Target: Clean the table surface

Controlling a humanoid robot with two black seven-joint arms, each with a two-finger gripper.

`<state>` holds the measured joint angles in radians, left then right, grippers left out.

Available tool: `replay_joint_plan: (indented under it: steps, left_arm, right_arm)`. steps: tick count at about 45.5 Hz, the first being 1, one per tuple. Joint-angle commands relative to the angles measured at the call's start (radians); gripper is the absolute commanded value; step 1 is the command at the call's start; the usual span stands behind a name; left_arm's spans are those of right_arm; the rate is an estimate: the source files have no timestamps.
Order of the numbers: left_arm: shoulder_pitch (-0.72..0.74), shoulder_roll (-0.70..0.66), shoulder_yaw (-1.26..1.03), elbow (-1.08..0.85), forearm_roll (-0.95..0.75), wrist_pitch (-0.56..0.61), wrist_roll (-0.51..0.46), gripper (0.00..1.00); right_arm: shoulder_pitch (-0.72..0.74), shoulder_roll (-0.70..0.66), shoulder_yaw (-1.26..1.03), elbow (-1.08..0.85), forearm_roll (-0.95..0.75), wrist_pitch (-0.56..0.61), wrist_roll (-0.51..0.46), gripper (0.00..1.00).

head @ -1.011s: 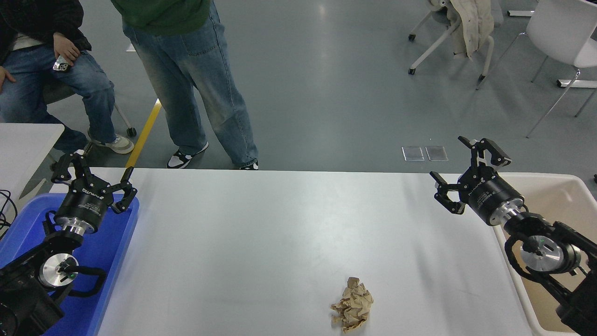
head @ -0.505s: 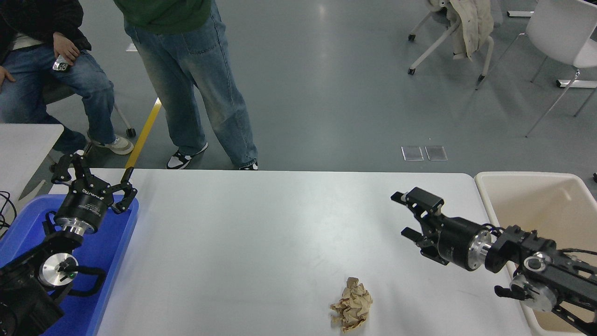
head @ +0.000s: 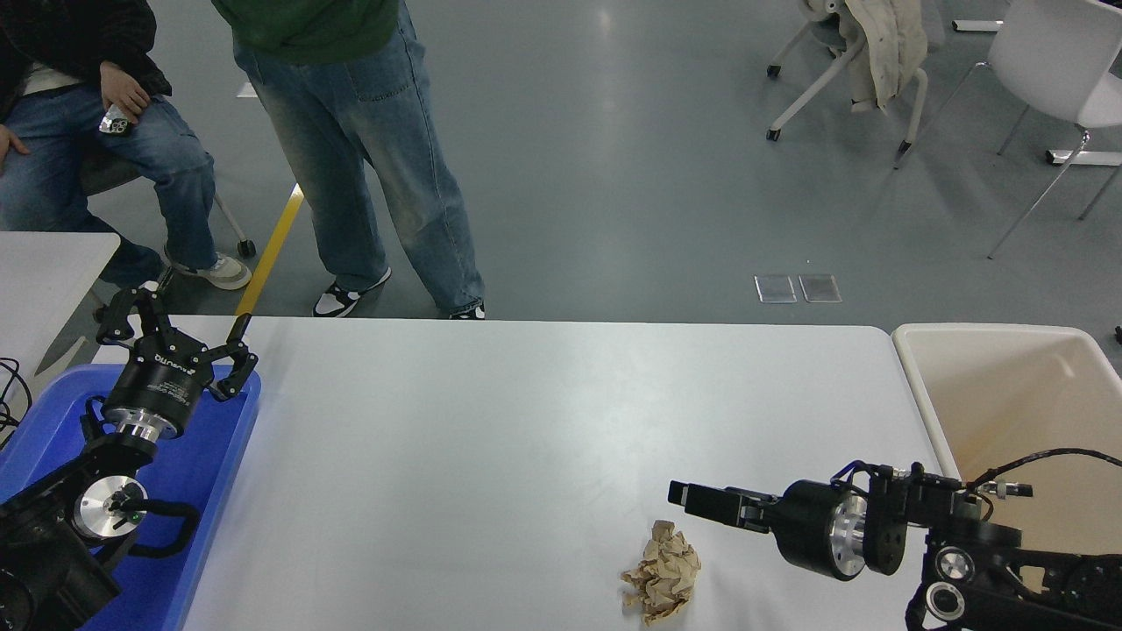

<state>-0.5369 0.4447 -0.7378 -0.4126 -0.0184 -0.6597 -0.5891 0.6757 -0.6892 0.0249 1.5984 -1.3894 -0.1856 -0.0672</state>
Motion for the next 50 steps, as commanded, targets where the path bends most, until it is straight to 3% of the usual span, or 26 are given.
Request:
replay_joint_plan:
  steps: [1, 16, 25, 50]
  left_arm:
    - [0.0, 0.0, 0.0, 0.0, 0.0, 0.0, 0.0, 1.0]
    - [0.0, 0.0, 0.0, 0.0, 0.0, 0.0, 0.0, 1.0]
    - [0.0, 0.0, 0.0, 0.0, 0.0, 0.0, 0.0, 1.0]
    - [0.0, 0.0, 0.0, 0.0, 0.0, 0.0, 0.0, 1.0]
  right_arm:
    - [-0.041, 0.074, -0.1, -0.071, -0.221, -0.182, 0.0, 1.0]
    - [-0.153, 0.129, -0.105, -0.112, -0.346, -0.331, 0.03, 1.0]
    - [-0.174, 0.23, -0.109, -0.242, -0.344, -0.442, 0.035, 1.0]
    - [-0.191, 0.356, -0.194, -0.456, -0.33, -0.641, 0.038, 1.0]
